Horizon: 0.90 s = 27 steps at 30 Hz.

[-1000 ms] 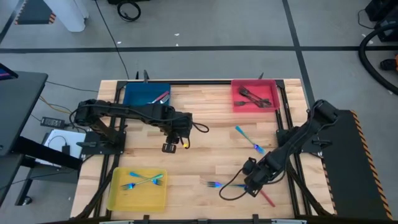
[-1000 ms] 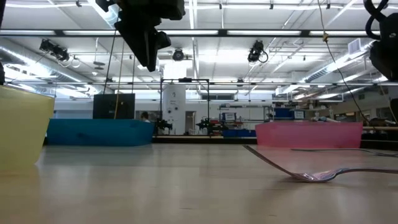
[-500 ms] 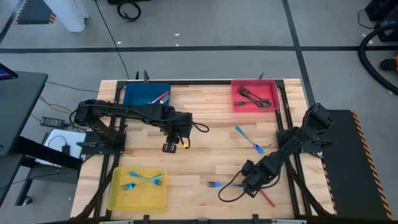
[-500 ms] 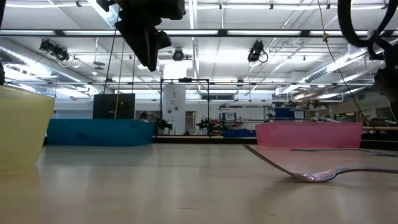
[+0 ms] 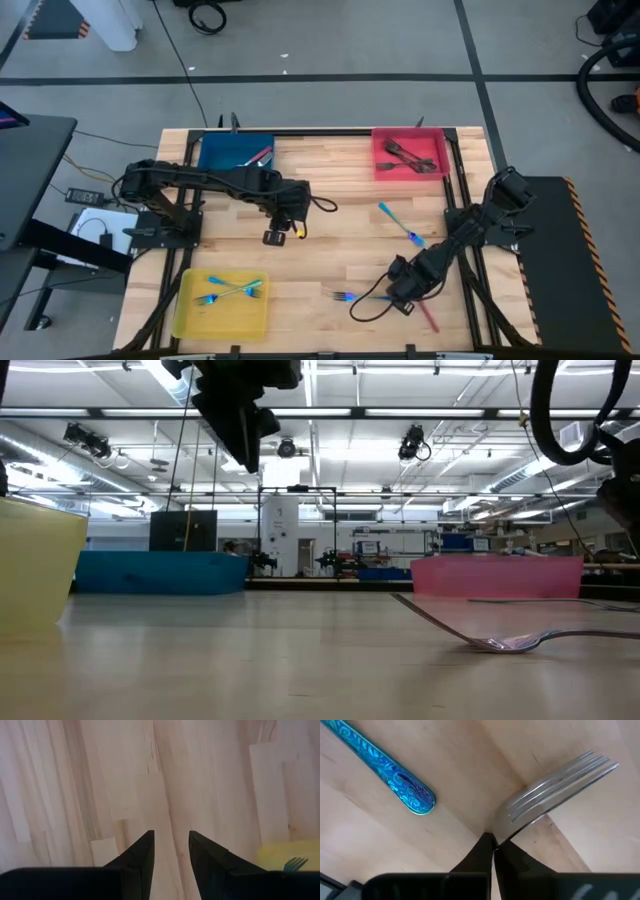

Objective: Sort silverware by color (type)
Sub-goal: Put the red fork into the blue bin

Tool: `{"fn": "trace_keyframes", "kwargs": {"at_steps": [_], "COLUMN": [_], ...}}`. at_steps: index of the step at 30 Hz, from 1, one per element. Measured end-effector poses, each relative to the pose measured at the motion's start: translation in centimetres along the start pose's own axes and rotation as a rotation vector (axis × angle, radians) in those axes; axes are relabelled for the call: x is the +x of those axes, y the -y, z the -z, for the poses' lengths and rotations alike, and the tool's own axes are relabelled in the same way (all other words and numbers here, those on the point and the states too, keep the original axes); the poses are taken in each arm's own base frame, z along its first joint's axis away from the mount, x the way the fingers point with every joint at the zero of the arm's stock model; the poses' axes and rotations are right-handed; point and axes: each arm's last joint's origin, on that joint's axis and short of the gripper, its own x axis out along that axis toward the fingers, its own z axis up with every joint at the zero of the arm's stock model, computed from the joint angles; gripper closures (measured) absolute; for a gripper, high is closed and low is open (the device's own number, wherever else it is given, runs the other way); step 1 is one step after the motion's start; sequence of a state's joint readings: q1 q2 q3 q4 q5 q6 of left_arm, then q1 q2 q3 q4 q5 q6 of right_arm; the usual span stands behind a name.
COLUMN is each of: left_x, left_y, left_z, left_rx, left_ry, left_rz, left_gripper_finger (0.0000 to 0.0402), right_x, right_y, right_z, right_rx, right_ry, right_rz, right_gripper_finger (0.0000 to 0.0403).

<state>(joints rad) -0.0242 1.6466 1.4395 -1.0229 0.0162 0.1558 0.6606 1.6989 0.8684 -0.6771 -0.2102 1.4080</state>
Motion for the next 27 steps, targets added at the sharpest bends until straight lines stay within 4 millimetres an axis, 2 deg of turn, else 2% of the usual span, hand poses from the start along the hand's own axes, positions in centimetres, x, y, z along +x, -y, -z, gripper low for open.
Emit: {"fn": "trace_keyframes", "kwargs": {"at_steps": [5, 9, 17, 23, 27], "left_x": [0.0, 0.1, 2.9, 4.7, 5.5], "left_y": [-0.1, -0.8, -2.5, -3.2, -3.4], "left_z": [-0.6, -0.9, 0.2, -0.1, -0.5], "left_rx": [0.085, 0.1, 0.053, 0.023, -0.057], "left_ry": [0.067, 0.11, 0.163, 0.346, 0.503], "left_rz": [-0.014, -0.031, -0.022, 0.008, 0.015], "left_gripper_finger": [0.028, 0.028, 0.028, 0.028, 0.028], "right_x": [-0.6, -2.0, -7.0, -10.7, -13.2], "right_y": [0.5, 1.5, 3.6, 5.7, 6.6], "right_z": [-1.5, -3.0, -5.1, -6.1, -6.8], "right_rx": [-0.08, -0.109, -0.189, -0.246, -0.284], "right_ry": [0.046, 0.147, 0.388, 0.659, 0.914], "right_rz": [0.004, 0.034, -0.004, 0.038, 0.116], "right_gripper_finger": [0.039, 0.0395, 0.0395, 0.0396, 0.0396]}}
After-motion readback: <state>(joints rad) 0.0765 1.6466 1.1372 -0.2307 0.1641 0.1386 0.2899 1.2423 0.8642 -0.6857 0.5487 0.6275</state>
